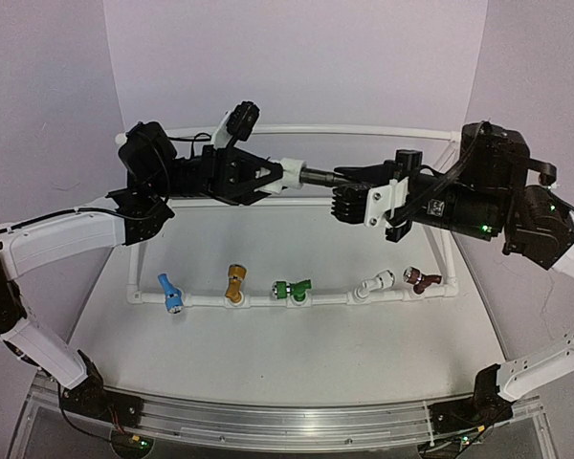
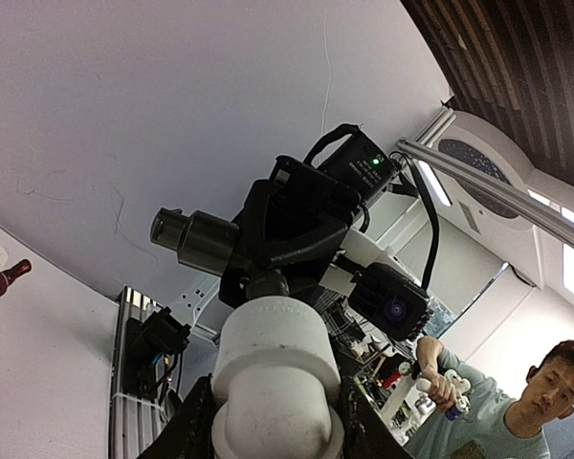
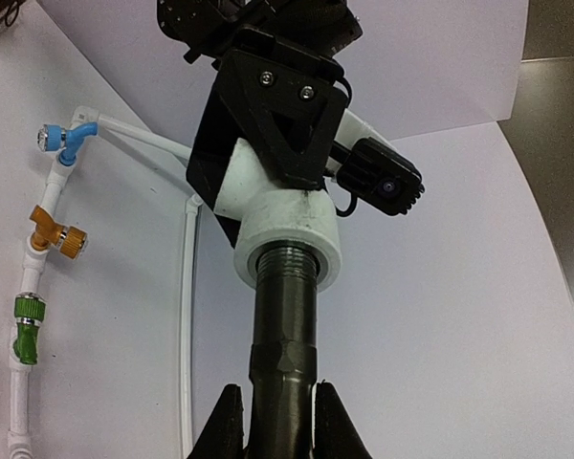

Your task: Install the water faucets

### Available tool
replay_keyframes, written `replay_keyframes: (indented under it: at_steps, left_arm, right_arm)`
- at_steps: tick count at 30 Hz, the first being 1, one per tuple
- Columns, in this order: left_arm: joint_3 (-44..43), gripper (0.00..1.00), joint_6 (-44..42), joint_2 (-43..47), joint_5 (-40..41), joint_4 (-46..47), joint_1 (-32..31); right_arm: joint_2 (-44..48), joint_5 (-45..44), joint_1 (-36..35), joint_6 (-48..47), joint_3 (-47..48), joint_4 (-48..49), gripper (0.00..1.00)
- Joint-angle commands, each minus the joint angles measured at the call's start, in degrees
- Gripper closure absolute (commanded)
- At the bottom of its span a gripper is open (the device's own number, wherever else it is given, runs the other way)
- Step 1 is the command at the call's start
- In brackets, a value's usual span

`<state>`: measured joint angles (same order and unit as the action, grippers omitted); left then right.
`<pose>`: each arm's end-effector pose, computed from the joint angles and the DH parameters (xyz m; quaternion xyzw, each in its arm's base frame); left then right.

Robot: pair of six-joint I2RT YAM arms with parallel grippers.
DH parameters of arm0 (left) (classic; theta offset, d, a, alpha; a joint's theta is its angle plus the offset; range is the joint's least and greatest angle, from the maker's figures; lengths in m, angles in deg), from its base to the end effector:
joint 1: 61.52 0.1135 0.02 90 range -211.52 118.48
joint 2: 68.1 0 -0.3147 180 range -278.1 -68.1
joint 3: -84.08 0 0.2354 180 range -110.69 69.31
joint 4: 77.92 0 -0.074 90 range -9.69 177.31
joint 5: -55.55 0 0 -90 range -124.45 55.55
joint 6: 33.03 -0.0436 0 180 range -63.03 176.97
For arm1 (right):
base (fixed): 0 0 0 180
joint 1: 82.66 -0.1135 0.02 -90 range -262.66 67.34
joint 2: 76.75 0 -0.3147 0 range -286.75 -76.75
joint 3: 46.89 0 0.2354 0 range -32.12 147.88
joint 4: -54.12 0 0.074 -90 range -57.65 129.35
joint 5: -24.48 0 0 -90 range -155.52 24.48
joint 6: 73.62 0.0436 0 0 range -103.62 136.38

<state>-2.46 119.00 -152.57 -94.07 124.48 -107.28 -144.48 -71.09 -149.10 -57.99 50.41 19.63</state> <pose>0.1910 -0.2500 0.4750 0.3474 0.5240 -0.7480 0.2126 0.0928 0.2022 0.5108 -0.6823 0.2778 -0.0824 0.6712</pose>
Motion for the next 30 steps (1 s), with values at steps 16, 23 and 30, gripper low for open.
replay_keyframes:
  at_steps: [16, 23, 30]
  left_arm:
    - [-2.7, 1.0, -11.4, 2.5, 5.4, -9.3, -1.4]
    - [-3.4, 1.0, -11.0, 1.5, 3.1, -9.5, -1.4]
    - [-3.8, 1.0, -14.5, 1.5, 1.9, -11.9, -1.8]
  right_arm:
    - [-3.2, -5.4, -0.5, 9.2, 4.3, 2.8, 1.0]
    - [-0.9, -2.6, -0.5, 6.5, 1.1, 2.8, 1.0]
    - [-1.5, -0.5, -0.5, 11.3, 3.2, 2.7, 1.0]
